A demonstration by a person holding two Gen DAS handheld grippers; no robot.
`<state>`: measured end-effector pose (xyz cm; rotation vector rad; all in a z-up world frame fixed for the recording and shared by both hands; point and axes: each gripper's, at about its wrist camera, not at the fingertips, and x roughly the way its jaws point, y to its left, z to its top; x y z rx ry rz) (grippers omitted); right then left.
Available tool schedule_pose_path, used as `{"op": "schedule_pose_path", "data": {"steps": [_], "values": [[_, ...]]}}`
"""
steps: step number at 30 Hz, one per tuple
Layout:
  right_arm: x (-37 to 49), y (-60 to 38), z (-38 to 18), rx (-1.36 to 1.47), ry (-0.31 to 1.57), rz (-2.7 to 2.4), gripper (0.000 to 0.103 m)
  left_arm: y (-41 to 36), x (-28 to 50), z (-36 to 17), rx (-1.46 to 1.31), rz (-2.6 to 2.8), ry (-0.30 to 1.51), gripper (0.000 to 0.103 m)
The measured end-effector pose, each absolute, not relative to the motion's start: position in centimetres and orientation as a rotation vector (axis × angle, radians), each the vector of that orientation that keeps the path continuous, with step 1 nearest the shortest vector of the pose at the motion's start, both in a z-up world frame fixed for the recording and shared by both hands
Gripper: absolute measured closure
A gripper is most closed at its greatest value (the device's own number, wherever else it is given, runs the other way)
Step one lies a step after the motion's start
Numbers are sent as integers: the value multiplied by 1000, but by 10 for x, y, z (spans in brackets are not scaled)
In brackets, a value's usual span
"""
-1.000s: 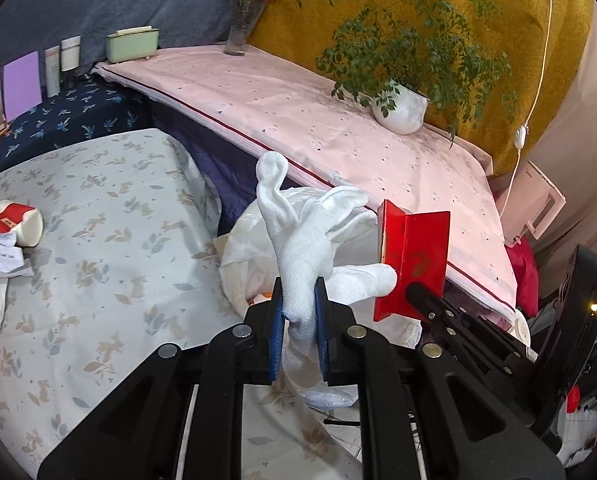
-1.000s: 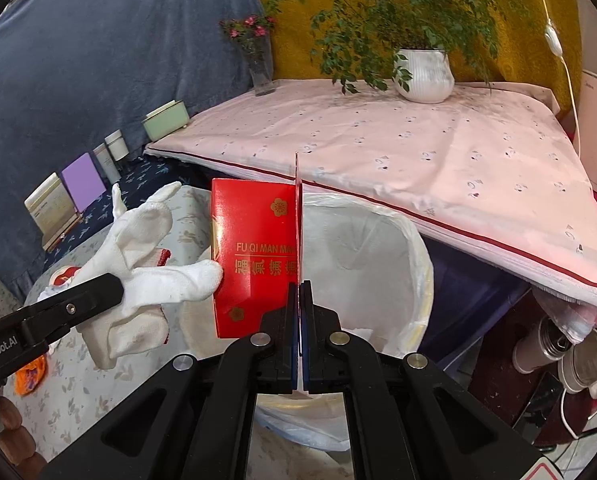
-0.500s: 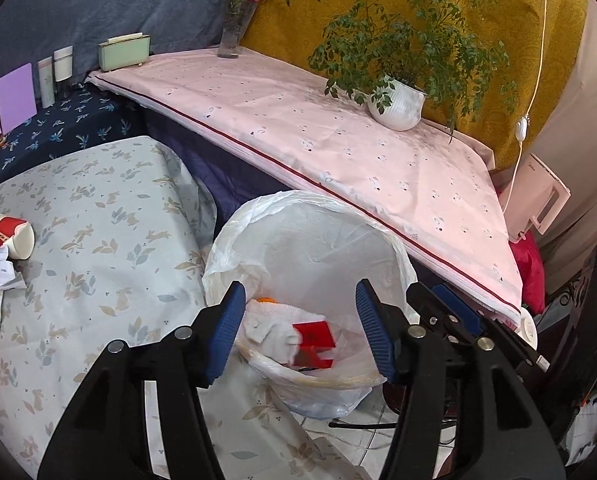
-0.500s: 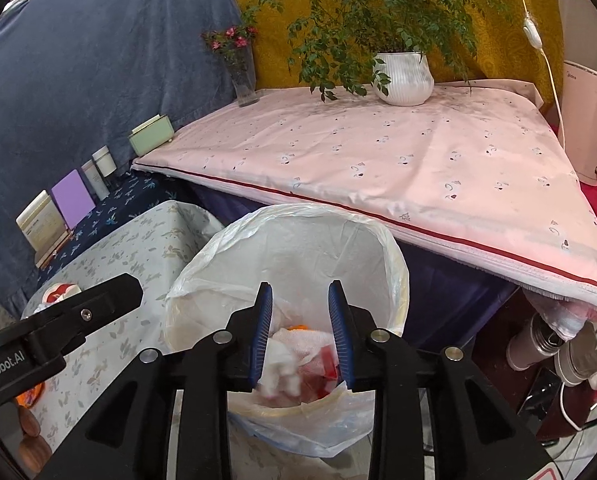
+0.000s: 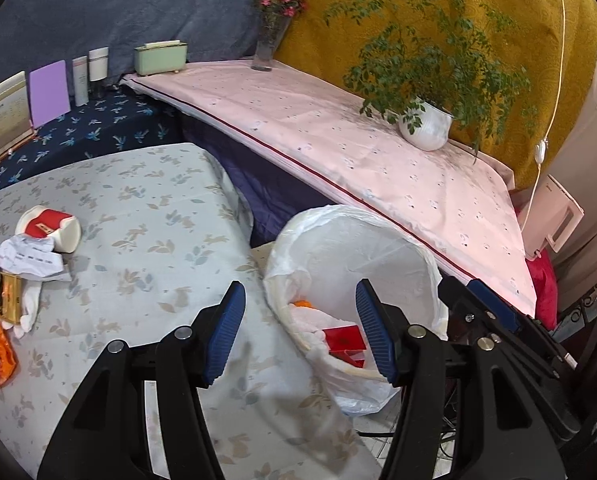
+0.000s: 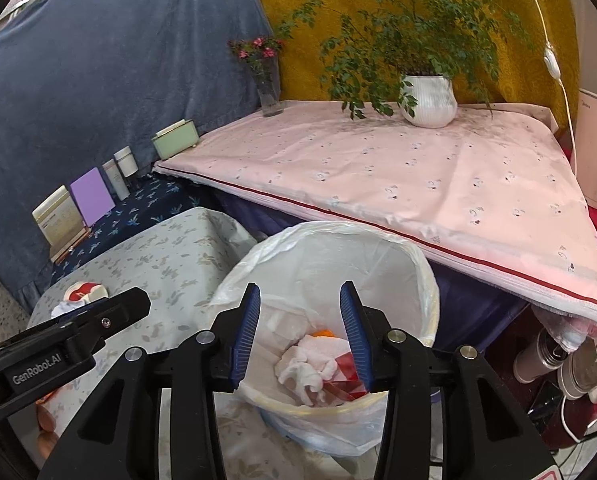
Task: Collect trash
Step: 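Grasp the orange bag with the left tool while the right tool grasps the grey pouch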
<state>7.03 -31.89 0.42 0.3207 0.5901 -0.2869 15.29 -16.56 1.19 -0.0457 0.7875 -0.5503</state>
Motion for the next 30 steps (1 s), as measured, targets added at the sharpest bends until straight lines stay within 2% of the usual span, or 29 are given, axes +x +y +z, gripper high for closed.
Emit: {"op": "schedule_pose_path", "data": {"steps": [11,17,24,26,30], "values": [[80,-255,14,280,609,-169,61,-79,146,8,-89,-390,763,36],[85,-208,16,250,635,-93,61,-10,137,-2,-76,-251,766,23],[97,-145,14,230,678,3,59,83,128,-24,-63,-68,803,16],[102,-125,10,220,692,33,55,102,128,-30,-48,-25,811,16],[116,-86,0,204,733,94,55,146,133,-46,-88,49,850,16]]}}
